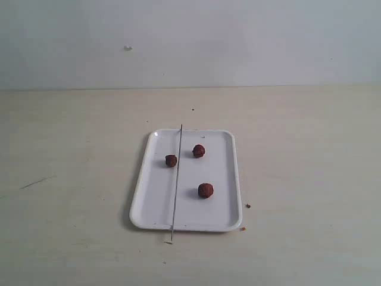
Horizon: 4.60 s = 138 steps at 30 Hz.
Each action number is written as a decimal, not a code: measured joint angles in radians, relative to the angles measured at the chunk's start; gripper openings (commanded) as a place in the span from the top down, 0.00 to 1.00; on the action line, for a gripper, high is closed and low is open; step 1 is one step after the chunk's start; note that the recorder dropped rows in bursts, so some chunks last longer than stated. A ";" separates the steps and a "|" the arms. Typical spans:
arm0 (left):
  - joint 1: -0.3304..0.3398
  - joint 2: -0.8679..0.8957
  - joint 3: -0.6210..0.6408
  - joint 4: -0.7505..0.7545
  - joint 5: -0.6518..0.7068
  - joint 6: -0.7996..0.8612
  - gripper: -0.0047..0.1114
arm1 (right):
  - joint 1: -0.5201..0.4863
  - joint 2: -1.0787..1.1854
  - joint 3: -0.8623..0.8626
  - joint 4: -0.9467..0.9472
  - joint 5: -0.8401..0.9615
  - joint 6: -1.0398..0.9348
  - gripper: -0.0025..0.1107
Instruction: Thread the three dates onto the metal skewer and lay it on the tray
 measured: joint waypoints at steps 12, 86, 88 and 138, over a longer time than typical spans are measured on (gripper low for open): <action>0.000 0.000 0.000 0.000 0.000 0.000 0.96 | 0.000 0.000 0.000 0.000 0.000 0.000 0.98; -0.748 2.020 -1.491 -0.089 0.443 -0.361 0.74 | 0.000 0.000 0.000 0.000 0.000 0.000 0.98; -0.753 2.059 -1.521 -0.089 0.456 -0.378 0.67 | 0.000 0.000 0.000 0.000 0.000 0.000 0.98; -0.753 2.207 -1.539 -0.085 0.510 -0.419 0.96 | 0.000 0.000 0.000 0.000 0.000 0.000 0.98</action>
